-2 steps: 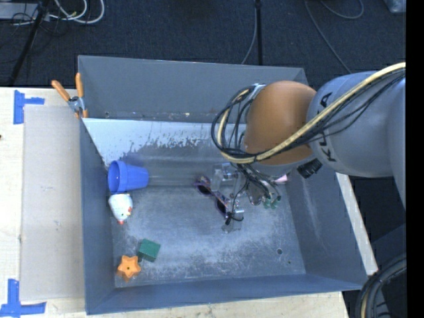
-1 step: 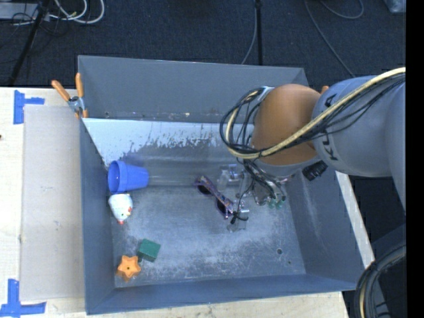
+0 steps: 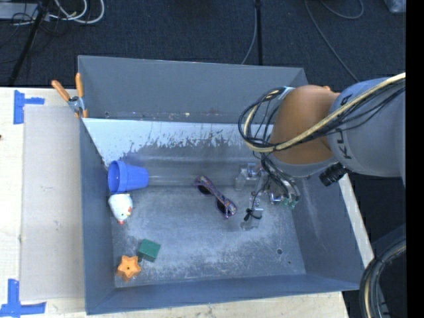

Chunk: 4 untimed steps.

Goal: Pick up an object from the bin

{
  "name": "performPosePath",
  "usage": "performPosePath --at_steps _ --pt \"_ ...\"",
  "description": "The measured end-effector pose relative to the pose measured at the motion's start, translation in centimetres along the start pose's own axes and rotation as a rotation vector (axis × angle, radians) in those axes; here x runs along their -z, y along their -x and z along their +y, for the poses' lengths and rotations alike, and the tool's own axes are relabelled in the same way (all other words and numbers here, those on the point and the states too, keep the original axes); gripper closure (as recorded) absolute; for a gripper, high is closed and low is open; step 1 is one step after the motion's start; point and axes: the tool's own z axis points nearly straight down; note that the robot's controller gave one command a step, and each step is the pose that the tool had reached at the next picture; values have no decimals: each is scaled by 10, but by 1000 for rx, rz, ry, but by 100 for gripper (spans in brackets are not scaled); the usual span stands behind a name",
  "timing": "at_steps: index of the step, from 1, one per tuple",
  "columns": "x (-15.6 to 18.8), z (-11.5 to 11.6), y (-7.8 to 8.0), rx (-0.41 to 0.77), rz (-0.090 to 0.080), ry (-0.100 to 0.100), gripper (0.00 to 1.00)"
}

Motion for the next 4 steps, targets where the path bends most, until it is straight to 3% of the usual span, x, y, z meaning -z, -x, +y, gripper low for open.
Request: performPosePath --at_steps 1,2,3,4 --pt "-25 21 -11 -4 -3 3 0" --pt "-39 68 15 96 0 0 100" --pt "-39 68 15 96 0 0 100" --pt "2 71 8 87 10 0 100"
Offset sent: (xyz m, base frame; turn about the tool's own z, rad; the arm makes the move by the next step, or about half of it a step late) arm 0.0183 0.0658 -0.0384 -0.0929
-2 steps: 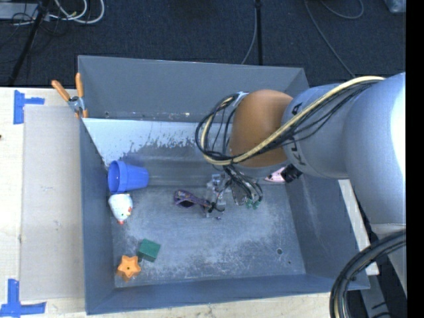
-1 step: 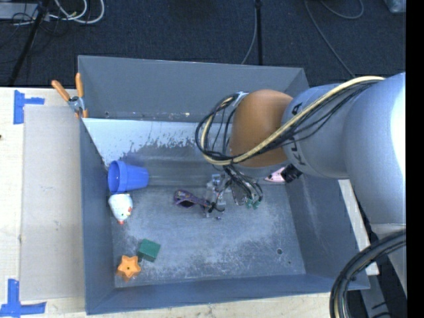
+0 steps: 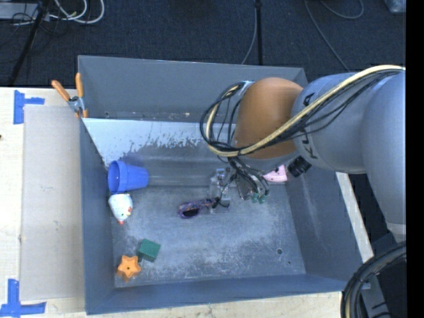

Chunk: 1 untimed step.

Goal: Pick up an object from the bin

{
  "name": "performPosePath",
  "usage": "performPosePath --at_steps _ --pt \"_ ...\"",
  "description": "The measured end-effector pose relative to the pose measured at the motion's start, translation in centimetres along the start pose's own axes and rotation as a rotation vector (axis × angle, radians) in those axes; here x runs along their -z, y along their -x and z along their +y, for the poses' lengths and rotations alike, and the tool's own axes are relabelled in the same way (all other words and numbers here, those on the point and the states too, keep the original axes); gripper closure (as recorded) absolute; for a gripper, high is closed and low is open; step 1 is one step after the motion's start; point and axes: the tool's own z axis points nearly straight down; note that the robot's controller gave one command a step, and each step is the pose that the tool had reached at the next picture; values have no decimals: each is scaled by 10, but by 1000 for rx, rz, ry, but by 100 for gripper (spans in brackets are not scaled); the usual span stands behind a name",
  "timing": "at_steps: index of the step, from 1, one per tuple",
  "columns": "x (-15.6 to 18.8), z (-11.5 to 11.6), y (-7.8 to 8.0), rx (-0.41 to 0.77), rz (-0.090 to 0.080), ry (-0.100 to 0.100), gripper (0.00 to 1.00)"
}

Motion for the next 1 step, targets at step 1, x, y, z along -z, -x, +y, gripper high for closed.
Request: performPosePath --at_steps 1 --pt "63 -3 10 26 -7 0 100"
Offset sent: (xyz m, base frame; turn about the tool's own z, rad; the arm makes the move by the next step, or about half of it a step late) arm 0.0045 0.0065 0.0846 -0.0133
